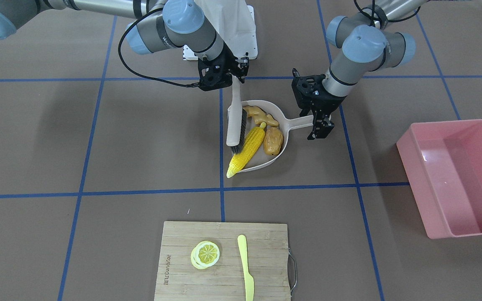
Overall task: Sweep and dump trash into bin
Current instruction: 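Lift the brush back from the dustpan with the right gripper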
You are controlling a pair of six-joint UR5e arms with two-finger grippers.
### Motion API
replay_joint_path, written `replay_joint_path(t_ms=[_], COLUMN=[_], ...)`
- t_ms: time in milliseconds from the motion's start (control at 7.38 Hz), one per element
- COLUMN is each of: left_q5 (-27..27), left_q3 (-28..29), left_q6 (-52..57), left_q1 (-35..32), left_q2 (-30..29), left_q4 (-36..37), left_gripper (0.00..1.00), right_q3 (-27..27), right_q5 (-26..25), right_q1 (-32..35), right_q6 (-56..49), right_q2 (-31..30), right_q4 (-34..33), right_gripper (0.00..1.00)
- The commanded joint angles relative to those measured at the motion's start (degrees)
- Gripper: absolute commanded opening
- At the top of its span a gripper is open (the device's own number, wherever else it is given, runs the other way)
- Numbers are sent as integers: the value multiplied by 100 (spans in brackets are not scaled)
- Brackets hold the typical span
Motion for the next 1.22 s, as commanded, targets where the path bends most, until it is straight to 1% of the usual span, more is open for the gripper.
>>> replay_joint_path(t_ms=[0, 135, 271, 406, 677, 948, 1083], left_q5=[-9, -9, -9, -44, -70, -123, -175], left_q3=[57, 74, 66, -4, -39, -92, -92], left_q6=[-33, -85, -94, -112, -453, -586, -656], left_q1=[0, 0, 0, -9, -26, -53, -53], left_q2=[-42, -60, -43, 1, 19, 28, 28], left_q4=[0, 0, 9, 9, 0, 9, 9], left_gripper=[91, 93, 93, 86, 64, 51, 43], right_q3=[692, 1114, 1432, 1592, 1602, 1550, 1497], right_q5=[296, 314, 323, 314, 314, 244, 200], right_q1=[95, 165, 245, 324, 936, 1290, 1335], right_q6=[82, -67, -434, -916, -2092, -3174, -3493], right_q2=[-236, -516, -762, -930, -1107, -1177, -1265], right_q4=[-868, -1378, -1905, -2380, -2945, -3455, -3510], right_gripper=[0, 0, 0, 0, 0, 0, 0])
